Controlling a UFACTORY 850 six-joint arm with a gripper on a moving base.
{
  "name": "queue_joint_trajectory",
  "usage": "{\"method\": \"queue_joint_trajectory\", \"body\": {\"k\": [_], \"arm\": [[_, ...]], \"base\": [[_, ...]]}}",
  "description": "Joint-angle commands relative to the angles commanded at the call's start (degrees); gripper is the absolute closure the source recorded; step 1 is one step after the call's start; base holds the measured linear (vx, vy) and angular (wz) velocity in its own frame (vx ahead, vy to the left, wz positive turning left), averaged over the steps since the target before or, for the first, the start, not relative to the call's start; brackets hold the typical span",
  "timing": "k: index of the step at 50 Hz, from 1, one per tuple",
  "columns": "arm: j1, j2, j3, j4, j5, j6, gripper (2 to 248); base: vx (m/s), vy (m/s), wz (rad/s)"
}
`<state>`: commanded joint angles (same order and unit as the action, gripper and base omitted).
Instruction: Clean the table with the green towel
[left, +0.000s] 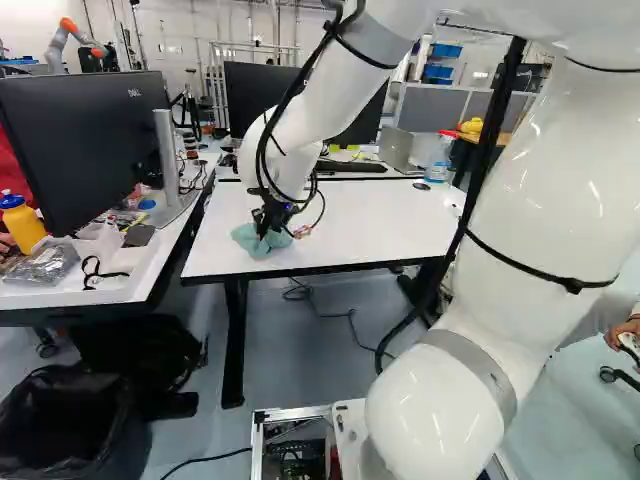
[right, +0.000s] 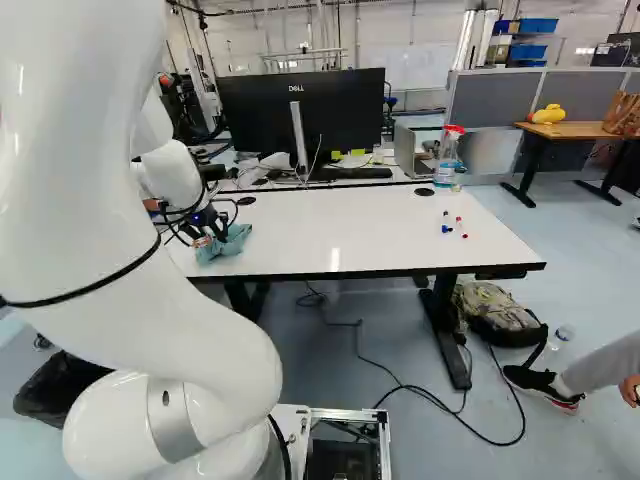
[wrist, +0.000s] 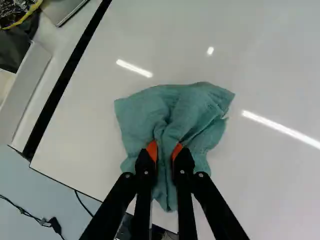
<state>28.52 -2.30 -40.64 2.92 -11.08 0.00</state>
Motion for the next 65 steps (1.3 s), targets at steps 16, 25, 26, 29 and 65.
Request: {"method": "queue_joint_trajectory", "body": {"k": [16,25,26,29,65], "arm": [[1.81,4.02,4.15,0.00,0.00,0.00,199],[1.34,6.17,6.29,0.00,0.00,0.00,199],[1.16,6.31,6.43,0.00,0.00,0.00,199],[0.57,6.74,6.84,0.00,0.00,0.00,199],[-5.37,2.53,2.66,0.00,0.00,0.00,199]], "base": [[0.000,0.000,0.000],[0.000,0.000,0.000],[0.000,0.000,0.000],[0.000,0.000,0.000],[0.000,0.000,0.000]]}}
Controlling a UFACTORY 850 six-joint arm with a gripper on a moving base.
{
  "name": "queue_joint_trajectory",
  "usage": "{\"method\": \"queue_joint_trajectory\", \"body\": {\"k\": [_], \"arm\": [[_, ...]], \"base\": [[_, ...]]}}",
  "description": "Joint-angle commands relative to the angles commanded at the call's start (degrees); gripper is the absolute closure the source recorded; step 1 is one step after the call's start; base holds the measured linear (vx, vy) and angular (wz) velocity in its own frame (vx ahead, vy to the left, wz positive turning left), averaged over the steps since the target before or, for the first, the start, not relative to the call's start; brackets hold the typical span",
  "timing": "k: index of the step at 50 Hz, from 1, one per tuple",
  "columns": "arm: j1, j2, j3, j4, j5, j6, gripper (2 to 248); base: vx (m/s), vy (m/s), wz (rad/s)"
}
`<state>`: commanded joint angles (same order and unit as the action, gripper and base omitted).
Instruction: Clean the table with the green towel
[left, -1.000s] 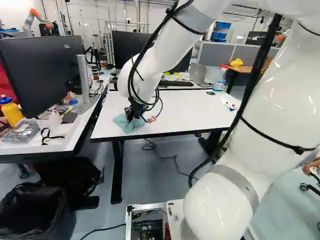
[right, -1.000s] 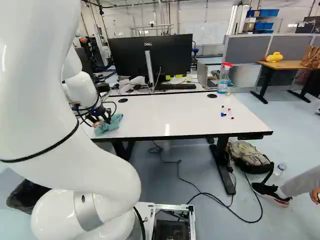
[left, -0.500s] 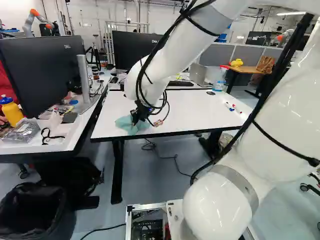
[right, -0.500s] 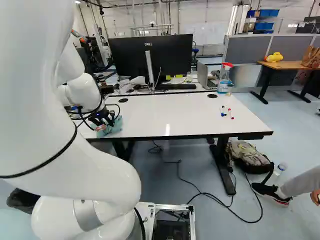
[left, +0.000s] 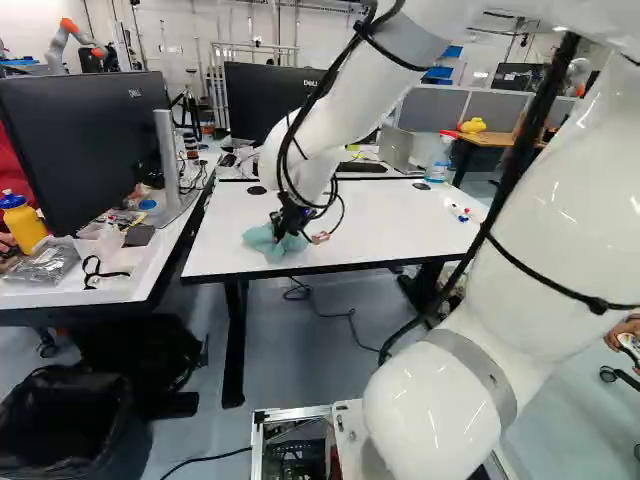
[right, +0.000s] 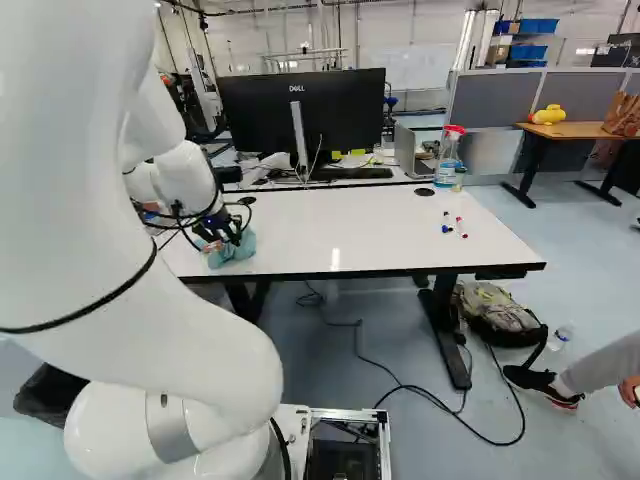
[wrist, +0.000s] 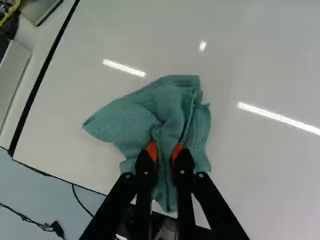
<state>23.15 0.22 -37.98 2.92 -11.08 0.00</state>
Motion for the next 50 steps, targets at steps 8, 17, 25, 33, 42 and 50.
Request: {"method": "queue_joint_trajectory", "body": {"k": [8,17,25,33,42,50], "arm": [[0.54,-2.28,-2.37,0.00,0.00,0.00,199],[1.83,-4.15,-4.35,0.00,0.00,0.00,199],[3.49,-4.16,-4.37,0.00,0.00,0.00,199],[5.13,-3.28,-3.43,0.00,0.00,0.00,199],[6.60,-1.54,-1.60,0.00,0.00,0.00,199],[7.51,0.49,0.50,0.00,0.00,0.00,199]], "base": [[0.000,0.000,0.000],[0.000,0.000,0.000],[0.000,0.000,0.000],[0.000,0.000,0.000],[0.000,0.000,0.000],[0.000,0.000,0.000]]}}
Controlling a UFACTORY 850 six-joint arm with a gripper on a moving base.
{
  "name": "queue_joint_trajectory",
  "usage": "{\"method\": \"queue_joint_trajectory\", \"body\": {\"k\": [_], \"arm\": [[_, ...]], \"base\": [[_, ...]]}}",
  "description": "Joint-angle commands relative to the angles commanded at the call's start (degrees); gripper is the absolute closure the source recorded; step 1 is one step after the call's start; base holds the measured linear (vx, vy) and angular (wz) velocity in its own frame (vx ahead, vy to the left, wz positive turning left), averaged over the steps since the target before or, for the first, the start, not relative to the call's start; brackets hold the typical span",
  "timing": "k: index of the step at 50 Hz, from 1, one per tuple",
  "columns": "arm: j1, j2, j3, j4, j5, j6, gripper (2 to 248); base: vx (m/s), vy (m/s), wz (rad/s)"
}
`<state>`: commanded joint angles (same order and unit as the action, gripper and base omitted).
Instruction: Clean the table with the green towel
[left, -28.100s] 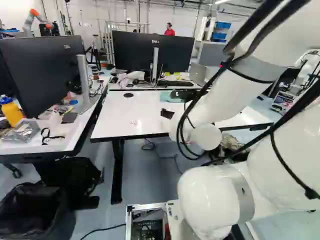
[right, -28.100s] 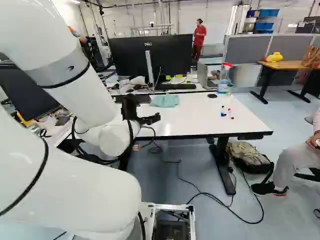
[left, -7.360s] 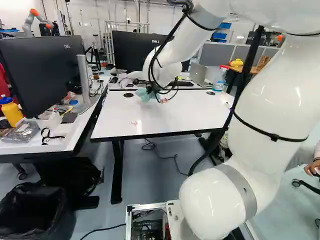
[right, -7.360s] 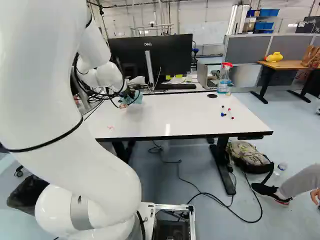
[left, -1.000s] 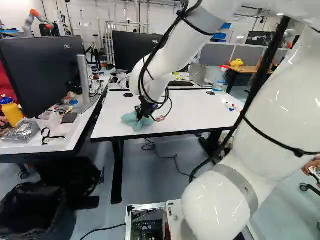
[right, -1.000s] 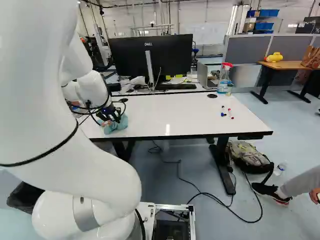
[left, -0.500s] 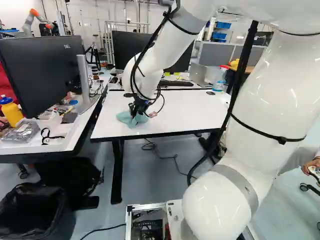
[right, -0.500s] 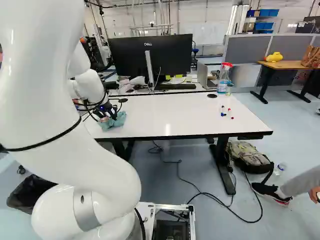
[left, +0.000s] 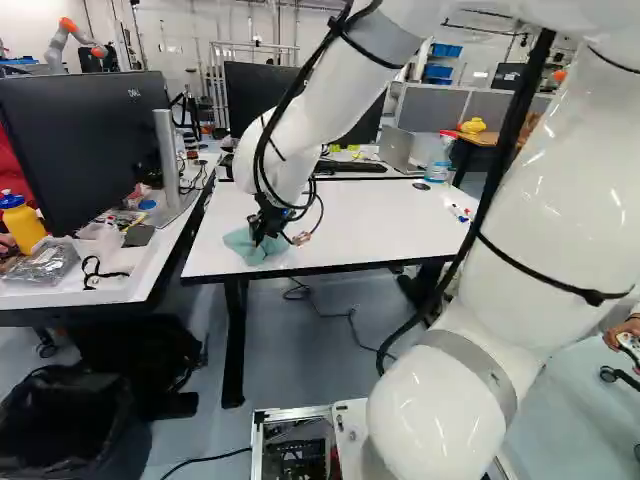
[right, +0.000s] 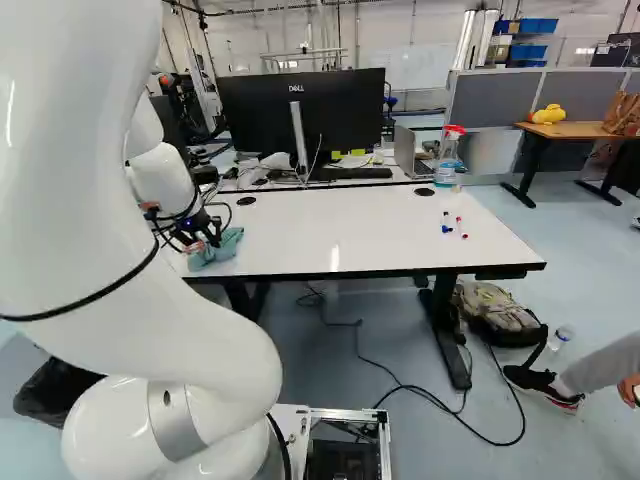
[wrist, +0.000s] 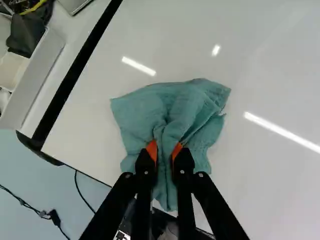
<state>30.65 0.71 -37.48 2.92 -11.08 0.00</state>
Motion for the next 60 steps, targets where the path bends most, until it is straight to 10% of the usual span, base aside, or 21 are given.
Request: {"method": "queue_joint_trajectory", "body": {"k": [29,60], "arm": [[-0.04,4.73,4.40,0.00,0.00,0.00,199],[-7.08,7.31,1.94,0.00,0.00,0.00,199]], "base": [[0.000,0.000,0.000],[0.000,0.000,0.000]]}}
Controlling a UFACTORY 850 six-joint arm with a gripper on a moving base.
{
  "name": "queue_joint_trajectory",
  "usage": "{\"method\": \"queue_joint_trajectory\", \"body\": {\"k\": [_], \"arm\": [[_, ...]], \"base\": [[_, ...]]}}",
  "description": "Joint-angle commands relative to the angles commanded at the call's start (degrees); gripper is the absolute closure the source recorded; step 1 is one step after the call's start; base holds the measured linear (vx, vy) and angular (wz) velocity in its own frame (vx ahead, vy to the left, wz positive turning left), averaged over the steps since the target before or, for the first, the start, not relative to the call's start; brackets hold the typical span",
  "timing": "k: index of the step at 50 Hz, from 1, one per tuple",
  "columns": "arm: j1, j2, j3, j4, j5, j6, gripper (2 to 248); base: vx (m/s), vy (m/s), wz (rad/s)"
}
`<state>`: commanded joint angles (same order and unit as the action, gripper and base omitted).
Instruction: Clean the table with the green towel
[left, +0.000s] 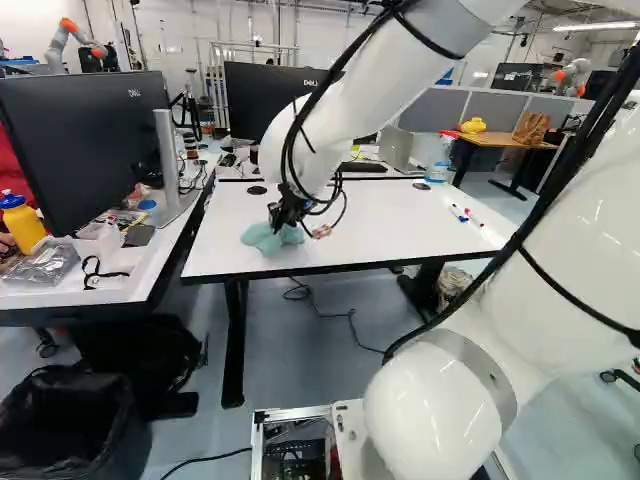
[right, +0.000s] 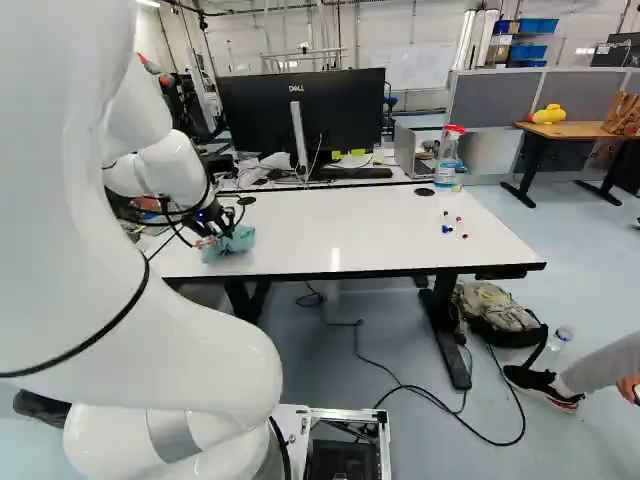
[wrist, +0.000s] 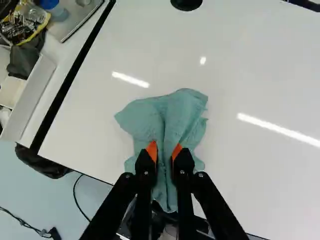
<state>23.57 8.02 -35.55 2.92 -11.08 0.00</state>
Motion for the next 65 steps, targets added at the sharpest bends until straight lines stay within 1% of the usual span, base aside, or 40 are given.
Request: {"method": "queue_joint_trajectory", "body": {"k": [14,30,63,65], "arm": [[-1.65,0.92,0.25,0.00,0.00,0.00,199],[-4.30,5.30,4.17,0.00,0.00,0.00,199],[-12.37,8.99,7.31,0.00,0.00,0.00,199],[-12.47,9.02,7.34,0.00,0.00,0.00,199]], "base": [[0.000,0.000,0.000],[0.000,0.000,0.000],[0.000,0.000,0.000],[0.000,0.000,0.000]]}}
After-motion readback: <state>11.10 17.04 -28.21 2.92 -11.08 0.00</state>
